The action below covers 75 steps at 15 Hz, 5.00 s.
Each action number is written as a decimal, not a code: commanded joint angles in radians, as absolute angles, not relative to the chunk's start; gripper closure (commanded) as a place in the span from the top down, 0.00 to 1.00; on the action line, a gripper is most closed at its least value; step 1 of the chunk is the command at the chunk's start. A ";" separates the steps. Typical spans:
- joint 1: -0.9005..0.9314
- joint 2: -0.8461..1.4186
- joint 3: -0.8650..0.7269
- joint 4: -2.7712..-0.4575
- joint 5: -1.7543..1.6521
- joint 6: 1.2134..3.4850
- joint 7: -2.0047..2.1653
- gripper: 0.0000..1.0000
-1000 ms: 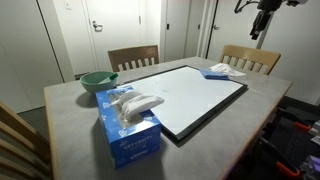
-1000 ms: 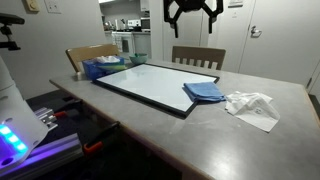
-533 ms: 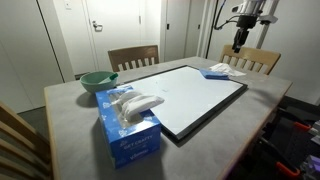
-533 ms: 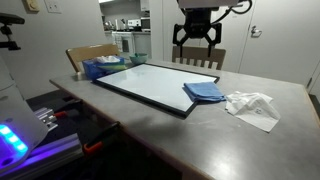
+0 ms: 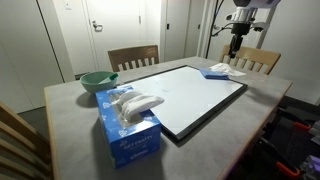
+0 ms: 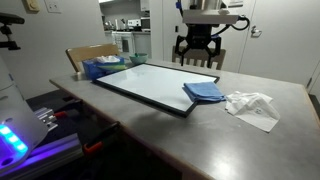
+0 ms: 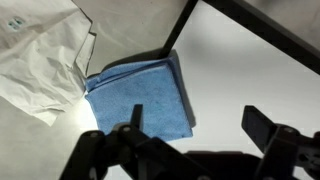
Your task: Use the blue towel to wipe the whiteboard on the table
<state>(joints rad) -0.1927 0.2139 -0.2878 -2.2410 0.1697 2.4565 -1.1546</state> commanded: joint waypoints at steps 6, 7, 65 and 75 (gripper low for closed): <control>-0.324 0.491 -0.145 -2.046 0.187 2.467 -1.143 1.00; -0.332 0.513 -0.131 -2.018 0.192 2.472 -1.136 1.00; -0.133 0.525 -0.015 -2.088 -0.129 2.557 -0.323 0.02; -0.104 0.596 0.047 -2.005 -0.119 2.519 -0.364 0.02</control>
<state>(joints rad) -0.1271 0.5425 0.0098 -2.0550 -0.1210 2.5313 -0.3347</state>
